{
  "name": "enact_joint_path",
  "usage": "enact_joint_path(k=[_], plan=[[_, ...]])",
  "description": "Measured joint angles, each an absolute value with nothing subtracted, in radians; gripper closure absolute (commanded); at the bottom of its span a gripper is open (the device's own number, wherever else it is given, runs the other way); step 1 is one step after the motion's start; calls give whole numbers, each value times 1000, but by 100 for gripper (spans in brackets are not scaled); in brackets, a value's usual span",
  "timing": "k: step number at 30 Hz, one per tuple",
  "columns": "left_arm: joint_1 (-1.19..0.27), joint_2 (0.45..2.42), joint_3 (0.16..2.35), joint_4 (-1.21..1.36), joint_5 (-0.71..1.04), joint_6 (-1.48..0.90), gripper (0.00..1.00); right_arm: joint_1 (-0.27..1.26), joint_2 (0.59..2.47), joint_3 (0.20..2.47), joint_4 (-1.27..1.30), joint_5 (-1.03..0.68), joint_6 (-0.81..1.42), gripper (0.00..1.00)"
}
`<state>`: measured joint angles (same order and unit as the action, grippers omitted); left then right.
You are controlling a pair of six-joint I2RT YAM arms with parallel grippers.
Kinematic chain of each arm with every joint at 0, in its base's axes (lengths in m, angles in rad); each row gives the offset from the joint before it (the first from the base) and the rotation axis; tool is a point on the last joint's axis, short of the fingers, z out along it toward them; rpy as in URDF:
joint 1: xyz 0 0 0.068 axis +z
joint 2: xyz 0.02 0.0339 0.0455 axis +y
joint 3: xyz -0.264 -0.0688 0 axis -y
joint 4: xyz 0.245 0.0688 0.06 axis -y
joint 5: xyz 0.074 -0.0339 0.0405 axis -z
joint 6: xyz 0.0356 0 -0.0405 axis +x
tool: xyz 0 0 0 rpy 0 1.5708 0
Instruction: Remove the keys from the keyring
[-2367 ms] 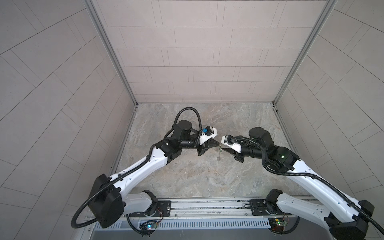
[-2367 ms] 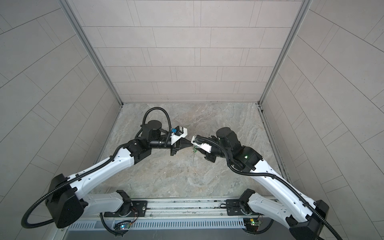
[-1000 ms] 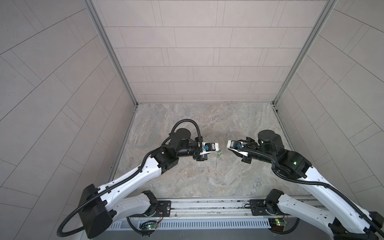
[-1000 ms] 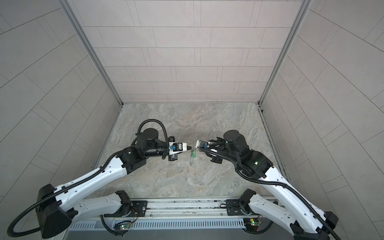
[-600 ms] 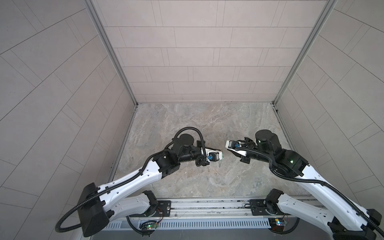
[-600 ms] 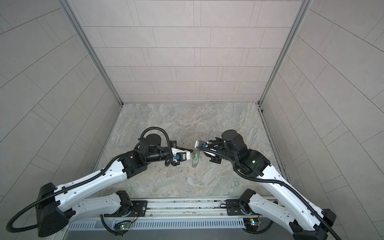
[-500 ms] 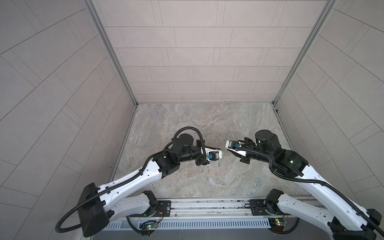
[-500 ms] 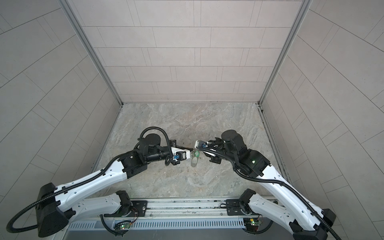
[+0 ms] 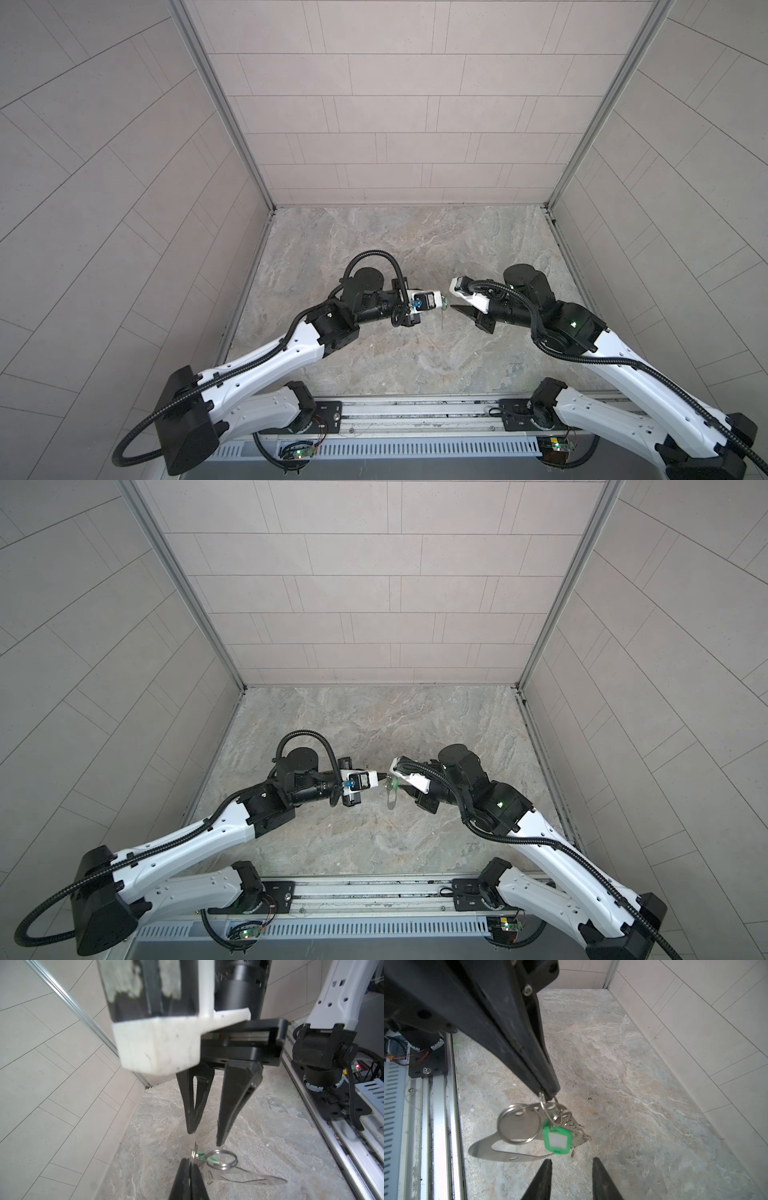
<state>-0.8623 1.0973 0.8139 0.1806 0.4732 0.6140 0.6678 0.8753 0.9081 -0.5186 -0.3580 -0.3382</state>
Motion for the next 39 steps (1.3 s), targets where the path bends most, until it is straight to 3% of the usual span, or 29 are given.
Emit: enact_joint_path(k=[14,30,39], plan=[[-831,1106,815,213,569,443,100,668,875,843,-403,-386,-144,58],[-763,1164,815,329,691,221,100,688,886,843,-361,-408,-122,55],[-763,1168,826,350,712,194,100,722,884,843,-342,-311,-142,58]])
